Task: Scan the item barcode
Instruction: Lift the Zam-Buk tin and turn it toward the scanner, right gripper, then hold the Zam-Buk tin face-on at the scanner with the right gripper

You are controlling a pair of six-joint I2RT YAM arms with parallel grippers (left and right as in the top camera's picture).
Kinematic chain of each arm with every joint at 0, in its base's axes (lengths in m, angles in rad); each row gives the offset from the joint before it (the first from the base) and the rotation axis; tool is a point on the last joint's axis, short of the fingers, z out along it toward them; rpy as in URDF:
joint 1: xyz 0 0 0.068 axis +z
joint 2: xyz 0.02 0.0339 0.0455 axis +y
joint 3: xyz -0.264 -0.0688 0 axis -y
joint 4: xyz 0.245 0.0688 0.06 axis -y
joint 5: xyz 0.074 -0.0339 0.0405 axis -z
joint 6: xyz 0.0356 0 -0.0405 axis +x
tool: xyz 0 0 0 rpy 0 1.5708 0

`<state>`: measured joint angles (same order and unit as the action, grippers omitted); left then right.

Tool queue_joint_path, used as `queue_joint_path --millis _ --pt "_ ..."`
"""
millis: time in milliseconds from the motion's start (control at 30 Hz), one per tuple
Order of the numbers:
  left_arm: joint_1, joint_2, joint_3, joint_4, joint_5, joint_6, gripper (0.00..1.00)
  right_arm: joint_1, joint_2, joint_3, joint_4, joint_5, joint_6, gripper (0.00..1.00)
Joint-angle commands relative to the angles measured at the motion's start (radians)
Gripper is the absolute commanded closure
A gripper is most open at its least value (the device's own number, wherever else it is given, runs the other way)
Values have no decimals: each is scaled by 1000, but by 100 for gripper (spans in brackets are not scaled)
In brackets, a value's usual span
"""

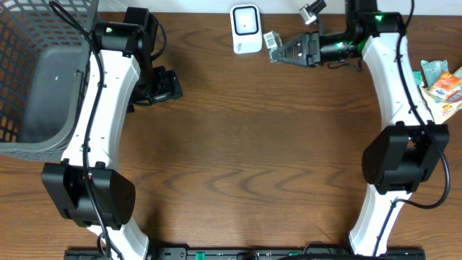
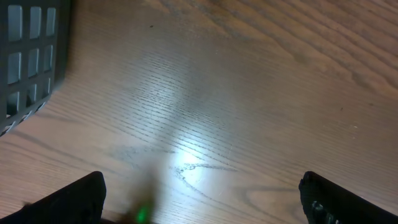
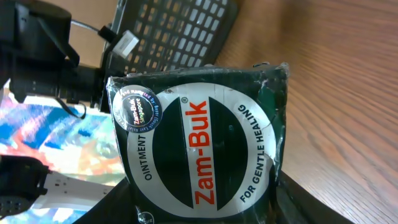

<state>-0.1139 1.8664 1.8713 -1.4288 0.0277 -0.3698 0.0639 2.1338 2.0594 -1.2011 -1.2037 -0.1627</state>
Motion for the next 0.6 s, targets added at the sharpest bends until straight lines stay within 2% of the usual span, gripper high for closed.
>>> queue_joint_path --millis 0,100,167,367,567 --pt "0 -17 -2 -2 2 -6 2 16 -3 1 14 -43 -18 63" --pt "0 -17 -2 -2 2 -6 2 29 -3 1 22 7 -18 62" --pt "0 -17 -2 -2 2 -6 2 40 -3 1 24 110 -18 62" --pt "0 -17 -2 -2 2 -6 2 125 -2 1 60 805 117 62" --pt "0 -17 -2 -2 2 -6 3 245 24 0 217 1366 117 62"
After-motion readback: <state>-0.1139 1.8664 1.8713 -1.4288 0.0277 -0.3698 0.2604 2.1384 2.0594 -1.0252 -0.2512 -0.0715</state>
